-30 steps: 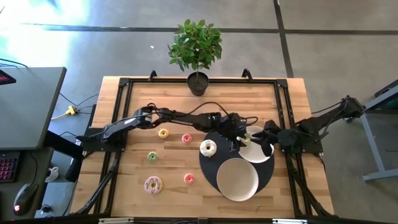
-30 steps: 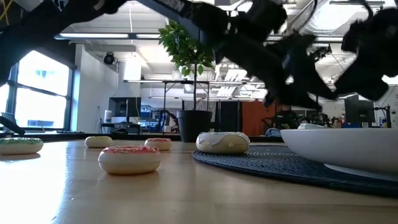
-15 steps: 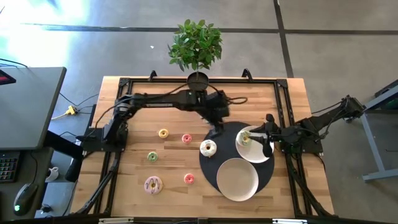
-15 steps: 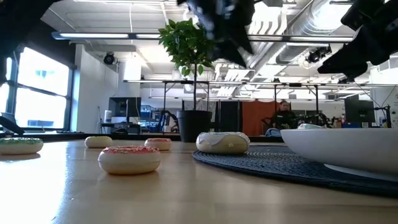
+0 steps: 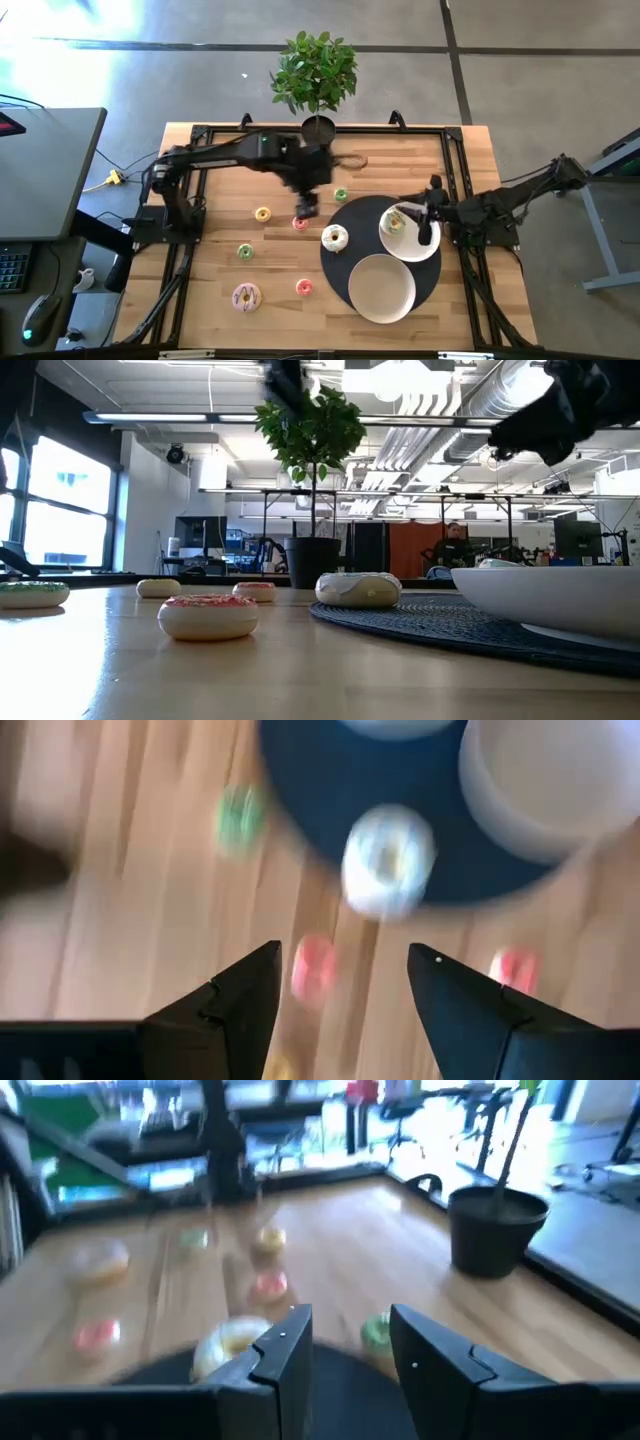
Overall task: Pick & Place donuts
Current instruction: Put the big white donut on the top white plate
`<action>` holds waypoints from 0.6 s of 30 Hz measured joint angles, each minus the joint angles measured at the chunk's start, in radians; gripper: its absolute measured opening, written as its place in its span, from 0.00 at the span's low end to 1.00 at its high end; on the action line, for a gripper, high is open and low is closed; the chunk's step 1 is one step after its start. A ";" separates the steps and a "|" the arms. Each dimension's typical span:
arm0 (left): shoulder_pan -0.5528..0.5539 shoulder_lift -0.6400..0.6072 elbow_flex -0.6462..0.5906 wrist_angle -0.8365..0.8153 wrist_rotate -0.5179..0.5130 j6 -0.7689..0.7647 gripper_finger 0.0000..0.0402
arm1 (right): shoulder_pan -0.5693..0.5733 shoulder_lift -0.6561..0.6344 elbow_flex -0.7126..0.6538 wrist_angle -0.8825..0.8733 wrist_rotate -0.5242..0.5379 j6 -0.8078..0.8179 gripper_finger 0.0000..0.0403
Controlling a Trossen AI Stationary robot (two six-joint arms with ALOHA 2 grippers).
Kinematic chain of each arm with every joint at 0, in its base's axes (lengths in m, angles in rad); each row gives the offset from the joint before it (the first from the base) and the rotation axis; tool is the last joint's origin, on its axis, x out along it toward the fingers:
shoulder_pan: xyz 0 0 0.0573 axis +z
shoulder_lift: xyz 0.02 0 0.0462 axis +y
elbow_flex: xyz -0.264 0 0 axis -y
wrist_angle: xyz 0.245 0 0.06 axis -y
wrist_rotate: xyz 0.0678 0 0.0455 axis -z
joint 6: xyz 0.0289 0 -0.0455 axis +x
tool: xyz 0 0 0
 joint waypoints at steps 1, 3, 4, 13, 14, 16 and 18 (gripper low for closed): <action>-0.017 -0.026 -0.001 -0.026 -0.040 -0.016 0.53 | -0.012 0.014 0.000 0.031 -0.011 -0.011 0.33; -0.049 -0.067 0.012 -0.020 -0.093 -0.047 0.53 | -0.039 0.056 0.000 0.088 -0.046 -0.025 0.33; -0.070 -0.106 -0.003 -0.053 -0.129 -0.073 0.53 | -0.053 0.081 0.000 0.119 -0.062 -0.024 0.33; -0.321 -0.488 -0.381 0.090 -0.406 -0.253 0.53 | -0.174 0.333 0.000 0.427 -0.251 -0.021 0.33; -0.345 -0.540 -0.456 0.116 -0.414 -0.270 0.53 | -0.185 0.364 0.000 0.466 -0.277 -0.022 0.33; -0.401 -0.637 -0.615 0.239 -0.424 -0.292 0.53 | -0.205 0.424 0.000 0.537 -0.306 -0.020 0.33; -0.437 -0.731 -0.774 0.393 -0.447 -0.286 0.53 | -0.225 0.491 0.024 0.559 -0.314 -0.013 0.33</action>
